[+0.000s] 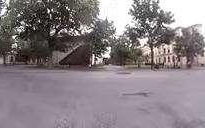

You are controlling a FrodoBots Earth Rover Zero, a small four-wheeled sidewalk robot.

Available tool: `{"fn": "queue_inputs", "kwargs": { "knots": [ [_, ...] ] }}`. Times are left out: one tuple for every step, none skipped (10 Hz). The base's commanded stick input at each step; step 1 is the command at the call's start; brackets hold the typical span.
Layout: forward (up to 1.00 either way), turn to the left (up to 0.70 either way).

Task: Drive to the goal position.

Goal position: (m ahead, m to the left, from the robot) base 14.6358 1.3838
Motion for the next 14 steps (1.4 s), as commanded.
{"fn": "queue_inputs", "kwargs": {
  "knots": [
    [0.70,0.00],
    [0.70,0.00],
    [0.70,0.00],
    [0.70,0.00],
    [0.70,0.00],
    [0.70,0.00],
    [0.70,0.00],
    [0.70,0.00],
    [0.70,0.00],
    [0.70,0.00],
    [0.70,0.00],
    [0.70,0.00],
    [0.70,0.00],
    [0.70,0.00]
  ]
}}
